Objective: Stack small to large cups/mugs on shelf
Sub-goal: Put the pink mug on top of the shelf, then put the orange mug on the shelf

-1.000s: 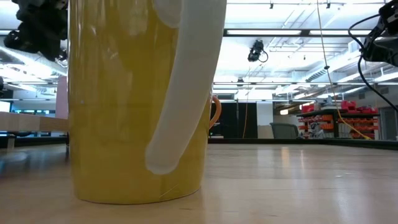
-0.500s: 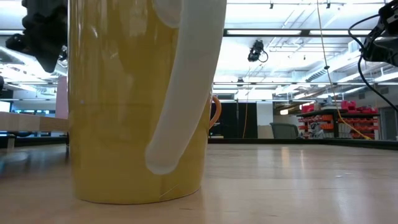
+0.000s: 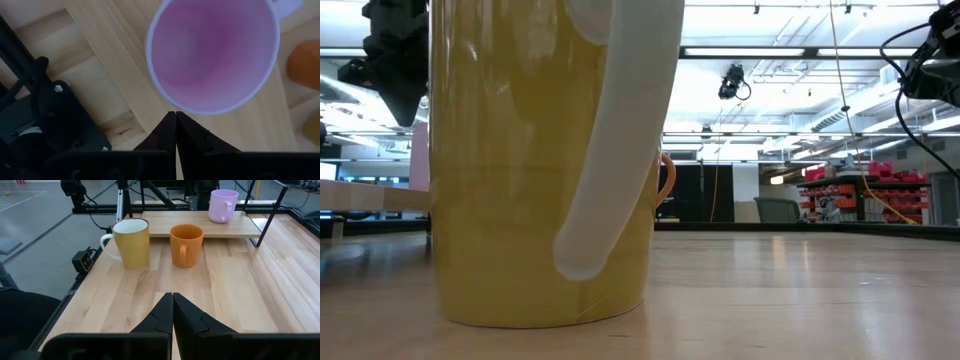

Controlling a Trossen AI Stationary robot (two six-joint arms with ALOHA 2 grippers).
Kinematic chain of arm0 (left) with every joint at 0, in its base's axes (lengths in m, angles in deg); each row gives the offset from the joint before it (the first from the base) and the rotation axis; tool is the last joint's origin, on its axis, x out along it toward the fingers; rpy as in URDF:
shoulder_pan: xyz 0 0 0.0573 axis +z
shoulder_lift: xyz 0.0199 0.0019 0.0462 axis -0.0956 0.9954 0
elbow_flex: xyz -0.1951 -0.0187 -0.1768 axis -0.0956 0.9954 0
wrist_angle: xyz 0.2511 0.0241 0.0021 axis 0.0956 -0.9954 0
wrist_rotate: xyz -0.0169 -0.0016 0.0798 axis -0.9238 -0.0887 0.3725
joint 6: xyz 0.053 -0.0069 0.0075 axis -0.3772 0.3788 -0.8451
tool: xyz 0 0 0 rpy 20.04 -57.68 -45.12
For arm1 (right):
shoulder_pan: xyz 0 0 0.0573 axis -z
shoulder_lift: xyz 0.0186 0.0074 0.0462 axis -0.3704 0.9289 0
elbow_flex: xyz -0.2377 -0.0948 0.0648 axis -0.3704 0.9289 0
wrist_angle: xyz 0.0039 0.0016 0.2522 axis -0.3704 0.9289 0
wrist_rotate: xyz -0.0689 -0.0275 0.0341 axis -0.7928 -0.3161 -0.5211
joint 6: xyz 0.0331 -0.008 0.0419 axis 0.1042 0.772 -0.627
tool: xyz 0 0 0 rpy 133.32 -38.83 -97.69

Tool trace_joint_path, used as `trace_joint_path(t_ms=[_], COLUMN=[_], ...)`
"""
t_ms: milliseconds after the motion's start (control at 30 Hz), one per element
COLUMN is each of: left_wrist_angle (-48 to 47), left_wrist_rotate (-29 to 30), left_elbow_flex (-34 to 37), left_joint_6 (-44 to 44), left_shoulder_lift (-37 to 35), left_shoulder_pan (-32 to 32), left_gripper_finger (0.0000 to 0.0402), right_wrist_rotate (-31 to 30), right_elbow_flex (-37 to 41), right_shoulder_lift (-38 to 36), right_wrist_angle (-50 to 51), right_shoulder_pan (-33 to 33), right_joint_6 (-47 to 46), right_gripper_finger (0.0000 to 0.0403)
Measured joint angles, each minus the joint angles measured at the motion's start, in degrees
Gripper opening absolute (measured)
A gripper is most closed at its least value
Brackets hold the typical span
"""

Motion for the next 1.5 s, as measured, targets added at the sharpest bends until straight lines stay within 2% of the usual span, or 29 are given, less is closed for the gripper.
trace_joint_path(t_ms=[333,600,833,1033,1333,1500], left_wrist_angle=[0.0,0.0,2.1,14.4,48.2,49.0], left_wrist_rotate=[2.2,3.8,3.6,0.8,-2.9,-2.9], left_elbow_flex=[0.0,0.0,0.1,0.1,0.0,0.0], left_joint_6=[0.0,0.1,-2.2,-2.5,-7.2,-6.4], left_shoulder_lift=[0.0,0.0,-1.1,-4.7,-5.2,-1.9], left_shoulder_pan=[0.0,0.0,0.0,0.0,-3.8,-6.1], left_gripper_finger=[0.0019,0.001,0.0028,0.0027,0.0012,0.0013], right_wrist_rotate=[0.0,0.0,0.0,0.0,0.0,0.0], right_elbow_flex=[0.0,0.0,0.0,0.0,0.0,0.0], right_shoulder_lift=[0.0,0.0,0.0,0.0,0.0,0.0], right_wrist_angle=[0.0,0.0,0.0,0.0,0.0,0.0], right_shoulder_pan=[0.0,0.0,0.0,0.0,0.0,0.0], right_joint_6=[-0.2,-0.6,-0.7,-0.6,-0.6,-0.5], right_gripper_finger=[0.0016,0.0016,0.0016,0.0016,0.0016,0.0016])
